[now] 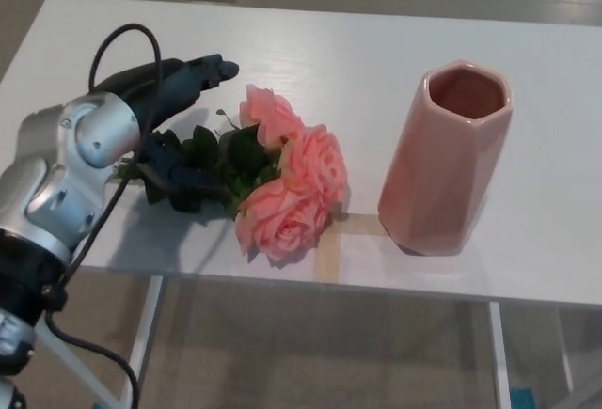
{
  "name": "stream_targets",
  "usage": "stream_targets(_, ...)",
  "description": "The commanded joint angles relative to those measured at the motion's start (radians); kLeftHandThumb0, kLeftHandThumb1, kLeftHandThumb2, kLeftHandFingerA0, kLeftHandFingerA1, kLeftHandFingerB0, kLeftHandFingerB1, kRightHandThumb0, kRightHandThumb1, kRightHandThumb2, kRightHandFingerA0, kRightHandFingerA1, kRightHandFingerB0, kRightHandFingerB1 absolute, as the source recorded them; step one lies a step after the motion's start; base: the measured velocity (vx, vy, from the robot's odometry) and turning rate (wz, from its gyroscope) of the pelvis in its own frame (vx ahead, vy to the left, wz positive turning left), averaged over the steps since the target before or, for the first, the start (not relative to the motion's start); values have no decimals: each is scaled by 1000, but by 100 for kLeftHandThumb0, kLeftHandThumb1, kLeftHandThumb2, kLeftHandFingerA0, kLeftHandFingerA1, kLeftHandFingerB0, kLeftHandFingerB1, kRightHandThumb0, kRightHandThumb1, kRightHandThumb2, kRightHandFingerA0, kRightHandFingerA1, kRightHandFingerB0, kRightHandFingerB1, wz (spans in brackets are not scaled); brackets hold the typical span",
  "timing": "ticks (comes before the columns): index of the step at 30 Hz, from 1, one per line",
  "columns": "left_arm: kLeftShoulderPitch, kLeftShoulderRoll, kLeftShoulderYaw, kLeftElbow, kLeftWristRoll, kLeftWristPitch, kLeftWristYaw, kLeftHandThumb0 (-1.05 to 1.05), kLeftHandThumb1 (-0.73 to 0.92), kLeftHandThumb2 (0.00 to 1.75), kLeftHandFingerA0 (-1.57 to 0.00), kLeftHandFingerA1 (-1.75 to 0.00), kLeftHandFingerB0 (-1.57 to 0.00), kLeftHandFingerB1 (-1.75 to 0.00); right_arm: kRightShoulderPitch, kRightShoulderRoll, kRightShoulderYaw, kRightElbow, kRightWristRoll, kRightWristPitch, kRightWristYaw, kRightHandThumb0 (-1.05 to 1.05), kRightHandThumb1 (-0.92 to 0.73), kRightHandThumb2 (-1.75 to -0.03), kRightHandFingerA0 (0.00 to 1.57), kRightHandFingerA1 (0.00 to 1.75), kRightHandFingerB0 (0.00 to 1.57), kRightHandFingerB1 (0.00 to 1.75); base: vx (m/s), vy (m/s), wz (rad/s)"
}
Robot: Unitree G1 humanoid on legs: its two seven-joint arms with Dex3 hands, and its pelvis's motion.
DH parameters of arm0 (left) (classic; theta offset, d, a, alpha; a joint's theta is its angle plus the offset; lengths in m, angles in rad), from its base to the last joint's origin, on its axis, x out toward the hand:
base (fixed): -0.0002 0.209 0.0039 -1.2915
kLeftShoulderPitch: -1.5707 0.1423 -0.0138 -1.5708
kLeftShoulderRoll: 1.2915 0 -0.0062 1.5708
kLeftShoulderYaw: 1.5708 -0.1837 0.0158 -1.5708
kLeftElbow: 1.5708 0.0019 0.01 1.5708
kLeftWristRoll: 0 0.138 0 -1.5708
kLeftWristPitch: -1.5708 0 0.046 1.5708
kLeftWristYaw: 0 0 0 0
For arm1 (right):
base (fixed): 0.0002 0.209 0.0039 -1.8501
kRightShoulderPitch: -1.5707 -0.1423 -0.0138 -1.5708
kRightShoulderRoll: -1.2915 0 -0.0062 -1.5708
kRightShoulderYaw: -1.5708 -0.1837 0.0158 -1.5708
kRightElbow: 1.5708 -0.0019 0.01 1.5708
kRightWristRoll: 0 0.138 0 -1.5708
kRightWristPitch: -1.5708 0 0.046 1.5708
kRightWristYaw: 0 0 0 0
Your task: Use the left hand to pick up the rose and then lift and insert it into the pink vase.
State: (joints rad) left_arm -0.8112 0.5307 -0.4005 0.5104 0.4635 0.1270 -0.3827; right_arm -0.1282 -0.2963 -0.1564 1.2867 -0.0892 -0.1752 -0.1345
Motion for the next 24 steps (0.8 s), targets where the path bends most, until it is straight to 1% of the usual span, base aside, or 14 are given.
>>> stream_targets(1, 6, -20, -13, 30, 49, -4, 32, -55, 33, 65, 0, -15, -5, -23, 8, 6, -5, -1, 15, -5, 12, -37, -63, -59, 63, 48, 55, 42, 0, 0, 0)
stream_targets(3, 7, -30, -19, 52, 53, -14, 39, -54, 33, 66, 0, -15, -5, -24, 11, 8, -9, -1, 19, -10, 19, -37, -63, -59, 63, 48, 55, 42, 0, 0, 0)
stream_targets(4, 7, -34, -21, 64, 55, -20, 44, -56, 41, 55, 0, -20, -3, -24, 11, 8, -10, -1, 19, -10, 20, -37, -63, -59, 63, 48, 55, 42, 0, 0, 0)
stream_targets(7, 4, -47, -29, 91, 63, -33, 52, -55, 42, 55, 0, -20, -4, -24, 7, 6, -13, 1, 20, -9, 25, -37, -63, -59, 63, 48, 55, 42, 0, 0, 0)
stream_targets(8, 7, -53, -33, 93, 67, -36, 56, -50, 33, 74, 0, -17, -1, -25, 5, 7, -13, 1, 21, -8, 26, -37, -63, -59, 63, 48, 55, 42, 0, 0, 0)
stream_targets(20, 36, -132, -58, 113, 82, -37, 93, -51, 34, 73, 0, -16, -1, -25, -10, 10, -29, -3, 41, -1, 38, -39, -61, -58, 65, 48, 54, 42, 0, 0, 0)
stream_targets(21, 41, -139, -66, 117, 86, -45, 95, -57, 39, 70, -10, -18, -10, -19, -12, 12, -26, -3, 38, -1, 35, -41, -61, -59, 65, 49, 54, 42, 0, 0, 0)
stream_targets(22, 45, -141, -70, 118, 88, -50, 96, -57, 39, 70, -10, -18, -10, -19, -14, 12, -23, -2, 35, 0, 32, -41, -61, -59, 65, 49, 54, 42, 0, 0, 0)
stream_targets(23, 49, -141, -75, 118, 91, -54, 92, -53, 36, 71, -7, -34, -4, -25, -14, 14, -22, -1, 34, 0, 31, -40, -61, -59, 66, 49, 55, 42, 0, 0, 0)
stream_targets(24, 53, -142, -82, 120, 95, -63, 85, -29, 21, 81, 0, -47, 0, -49, -14, 14, -22, 0, 34, -1, 32, -41, -61, -59, 66, 49, 55, 43, 0, 0, 0)
